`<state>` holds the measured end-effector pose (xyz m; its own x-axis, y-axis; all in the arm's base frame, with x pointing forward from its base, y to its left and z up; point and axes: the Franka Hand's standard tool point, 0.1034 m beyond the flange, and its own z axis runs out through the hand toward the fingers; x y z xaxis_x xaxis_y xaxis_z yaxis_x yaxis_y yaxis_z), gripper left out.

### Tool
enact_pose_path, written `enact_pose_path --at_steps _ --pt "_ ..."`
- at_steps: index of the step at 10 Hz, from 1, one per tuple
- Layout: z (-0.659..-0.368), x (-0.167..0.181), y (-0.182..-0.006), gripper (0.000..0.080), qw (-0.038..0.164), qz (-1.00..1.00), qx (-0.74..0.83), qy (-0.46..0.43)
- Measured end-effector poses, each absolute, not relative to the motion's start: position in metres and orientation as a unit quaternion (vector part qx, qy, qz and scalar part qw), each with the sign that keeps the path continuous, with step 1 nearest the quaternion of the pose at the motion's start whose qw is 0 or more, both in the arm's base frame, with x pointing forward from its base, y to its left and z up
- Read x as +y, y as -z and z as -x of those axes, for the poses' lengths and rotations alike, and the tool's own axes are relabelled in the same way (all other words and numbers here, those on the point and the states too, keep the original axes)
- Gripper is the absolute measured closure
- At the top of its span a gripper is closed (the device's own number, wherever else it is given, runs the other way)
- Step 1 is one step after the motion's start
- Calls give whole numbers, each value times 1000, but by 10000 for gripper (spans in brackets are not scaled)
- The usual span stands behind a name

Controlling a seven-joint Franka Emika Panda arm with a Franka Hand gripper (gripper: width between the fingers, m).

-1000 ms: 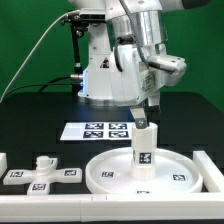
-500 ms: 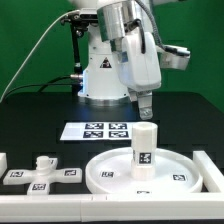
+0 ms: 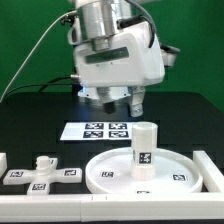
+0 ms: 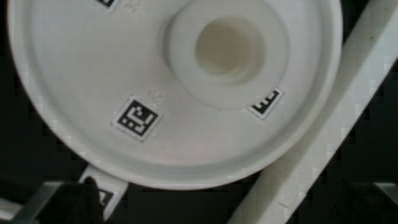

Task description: Assemble round table

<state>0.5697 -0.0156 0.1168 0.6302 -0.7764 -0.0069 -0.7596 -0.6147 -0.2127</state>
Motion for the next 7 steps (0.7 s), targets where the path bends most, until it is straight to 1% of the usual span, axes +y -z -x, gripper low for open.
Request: enact_pose_path --at_steps 2,3,6,7 --pt "-568 -44 -103 150 78 944 314 62" --pt "-567 -49 -100 150 70 956 277 71" --pt "-567 -50 -100 150 59 979 182 76" --pt "-565 -58 -97 150 53 989 117 76"
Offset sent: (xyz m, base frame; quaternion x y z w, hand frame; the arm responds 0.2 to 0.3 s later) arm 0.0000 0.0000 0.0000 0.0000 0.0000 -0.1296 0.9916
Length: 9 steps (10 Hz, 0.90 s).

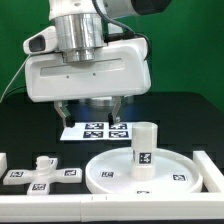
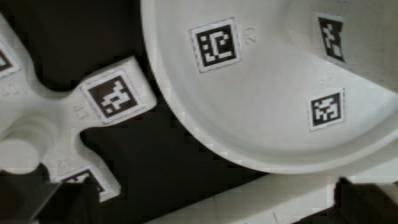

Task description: Assemble round table

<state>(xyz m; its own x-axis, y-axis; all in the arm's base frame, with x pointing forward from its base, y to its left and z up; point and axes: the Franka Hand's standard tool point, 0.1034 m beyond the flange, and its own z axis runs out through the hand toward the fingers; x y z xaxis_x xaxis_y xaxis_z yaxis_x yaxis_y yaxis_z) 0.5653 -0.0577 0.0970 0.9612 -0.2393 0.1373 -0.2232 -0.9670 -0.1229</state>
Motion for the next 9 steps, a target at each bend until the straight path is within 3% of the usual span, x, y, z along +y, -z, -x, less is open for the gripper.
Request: enact_pose_path --at_steps 2,4,8,9 --pt "-561 -105 -83 150 42 996 42 69" --pt "-567 -127 -75 150 8 996 -3 94" --pt "-563 -128 -73 150 12 996 21 89" --pt "-560 -137 -64 150 2 996 14 91"
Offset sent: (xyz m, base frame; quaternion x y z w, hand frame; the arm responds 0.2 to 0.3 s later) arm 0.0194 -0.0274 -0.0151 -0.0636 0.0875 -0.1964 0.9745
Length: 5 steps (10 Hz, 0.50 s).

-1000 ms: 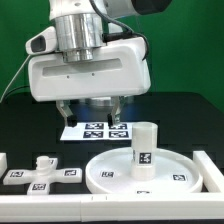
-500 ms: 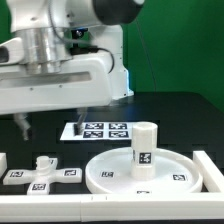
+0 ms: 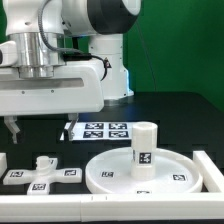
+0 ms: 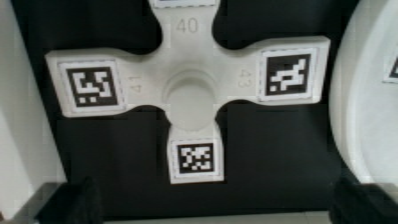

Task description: Assemble round table

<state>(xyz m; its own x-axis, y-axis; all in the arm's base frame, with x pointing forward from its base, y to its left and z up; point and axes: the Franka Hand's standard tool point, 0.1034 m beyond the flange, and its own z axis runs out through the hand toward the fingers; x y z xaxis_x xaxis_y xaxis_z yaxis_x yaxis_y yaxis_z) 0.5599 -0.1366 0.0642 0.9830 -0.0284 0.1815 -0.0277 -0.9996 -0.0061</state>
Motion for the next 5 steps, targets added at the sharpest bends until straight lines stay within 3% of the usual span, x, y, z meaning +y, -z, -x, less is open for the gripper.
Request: enact_pose_path --at_steps 1,2,5 --pt "-553 -140 -51 150 -14 995 12 94" --pt "-553 -139 -50 150 -28 994 9 108" --pt "-551 -139 -45 150 -26 994 18 105"
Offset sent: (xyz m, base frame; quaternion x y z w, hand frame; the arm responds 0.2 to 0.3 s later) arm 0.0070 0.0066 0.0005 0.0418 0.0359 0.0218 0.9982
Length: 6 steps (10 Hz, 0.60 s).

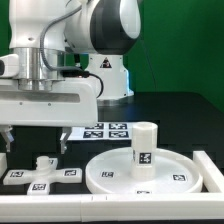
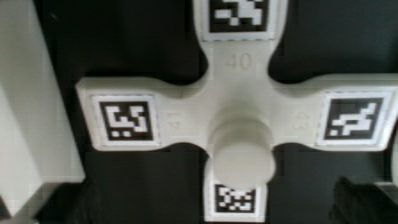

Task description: Assemble round table

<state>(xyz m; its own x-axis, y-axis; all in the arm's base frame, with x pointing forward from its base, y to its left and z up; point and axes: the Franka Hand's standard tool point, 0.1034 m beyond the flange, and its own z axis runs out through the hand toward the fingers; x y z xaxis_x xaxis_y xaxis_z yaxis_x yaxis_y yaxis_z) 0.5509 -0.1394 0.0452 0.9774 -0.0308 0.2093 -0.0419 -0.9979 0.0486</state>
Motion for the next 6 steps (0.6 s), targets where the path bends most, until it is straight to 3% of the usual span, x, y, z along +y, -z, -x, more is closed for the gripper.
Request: enact_pose_path --at_steps 2,4,5,6 --pt "-550 -131 -41 150 19 -994 -34 -98" --pt "-551 -115 -44 150 -23 -997 -49 -48" --pt "-555 -119 -49 150 -27 -997 -52 -42" --pt "-554 -123 -49 150 -19 -997 -54 -50"
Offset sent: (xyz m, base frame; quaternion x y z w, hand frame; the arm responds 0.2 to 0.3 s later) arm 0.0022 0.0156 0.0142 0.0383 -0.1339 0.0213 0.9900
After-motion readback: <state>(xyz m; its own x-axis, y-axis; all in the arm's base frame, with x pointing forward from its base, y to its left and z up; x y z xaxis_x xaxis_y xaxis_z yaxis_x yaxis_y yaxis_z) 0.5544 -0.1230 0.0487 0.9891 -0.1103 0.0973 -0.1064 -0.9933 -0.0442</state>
